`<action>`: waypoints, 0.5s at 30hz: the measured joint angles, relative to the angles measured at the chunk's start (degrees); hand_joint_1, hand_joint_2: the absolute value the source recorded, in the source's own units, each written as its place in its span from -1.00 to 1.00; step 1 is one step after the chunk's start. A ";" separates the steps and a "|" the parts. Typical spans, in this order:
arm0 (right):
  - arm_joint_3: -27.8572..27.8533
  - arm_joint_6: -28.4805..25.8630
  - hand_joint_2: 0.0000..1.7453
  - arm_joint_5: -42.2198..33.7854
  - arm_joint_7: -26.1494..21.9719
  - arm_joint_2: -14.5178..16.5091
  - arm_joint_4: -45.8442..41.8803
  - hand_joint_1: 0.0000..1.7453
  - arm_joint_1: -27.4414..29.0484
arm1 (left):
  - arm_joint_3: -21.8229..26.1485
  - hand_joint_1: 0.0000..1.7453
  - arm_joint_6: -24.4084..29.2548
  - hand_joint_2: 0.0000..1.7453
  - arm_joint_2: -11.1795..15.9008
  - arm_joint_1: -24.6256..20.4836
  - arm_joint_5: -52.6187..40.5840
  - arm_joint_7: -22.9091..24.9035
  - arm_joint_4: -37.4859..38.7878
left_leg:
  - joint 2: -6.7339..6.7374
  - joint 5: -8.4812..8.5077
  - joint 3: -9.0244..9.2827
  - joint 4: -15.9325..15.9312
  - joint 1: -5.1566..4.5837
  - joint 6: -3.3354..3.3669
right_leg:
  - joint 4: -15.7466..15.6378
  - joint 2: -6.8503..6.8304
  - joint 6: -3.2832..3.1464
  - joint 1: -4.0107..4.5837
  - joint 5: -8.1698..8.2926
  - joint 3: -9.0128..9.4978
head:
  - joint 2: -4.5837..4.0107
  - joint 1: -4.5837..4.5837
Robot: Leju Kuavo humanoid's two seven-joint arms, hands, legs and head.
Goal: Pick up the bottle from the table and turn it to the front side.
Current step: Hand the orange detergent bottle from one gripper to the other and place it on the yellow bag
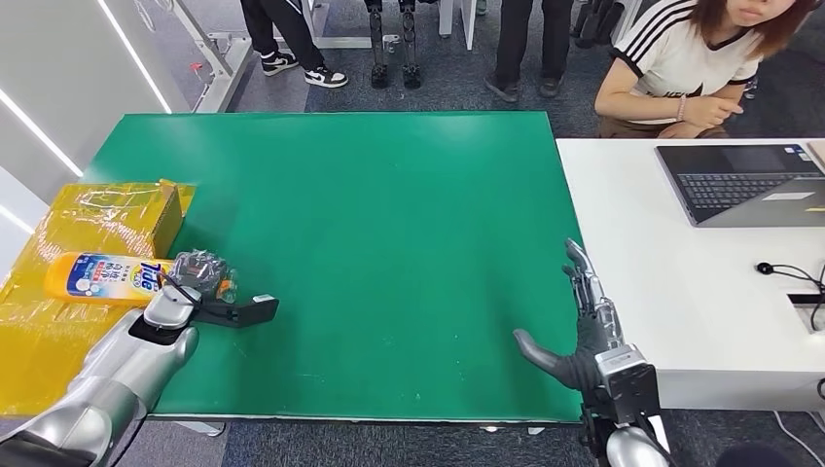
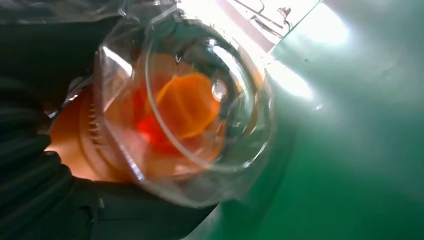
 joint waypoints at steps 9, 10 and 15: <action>0.48 -0.11 1.00 0.02 -0.14 -0.01 -0.64 -1.00 1.29 | 3.56 -1.00 0.12 1.00 -1.20 -2.71 3.70 -1.60 3.69 | 0.01 -0.01 0.00 0.00 -0.01 0.00 | -0.01 0.02 0.00 -0.01 0.00 0.00 | 0.00 0.01; 0.48 -0.13 1.00 0.02 -0.14 -0.01 -0.71 -1.00 1.37 | 3.71 -1.00 0.08 1.00 -1.25 -2.95 3.74 -1.71 4.00 | 0.01 -0.01 0.00 0.00 -0.01 0.00 | -0.01 0.02 0.00 -0.01 0.00 0.00 | 0.00 0.01; 0.48 -0.20 1.00 -0.04 -0.14 -0.02 -0.89 -1.00 1.51 | 4.25 -1.00 -0.04 1.00 -1.71 -3.99 3.86 -1.92 5.62 | 0.01 -0.01 0.03 0.00 -0.01 0.00 | 0.00 0.02 0.00 0.00 0.00 0.01 | 0.00 0.00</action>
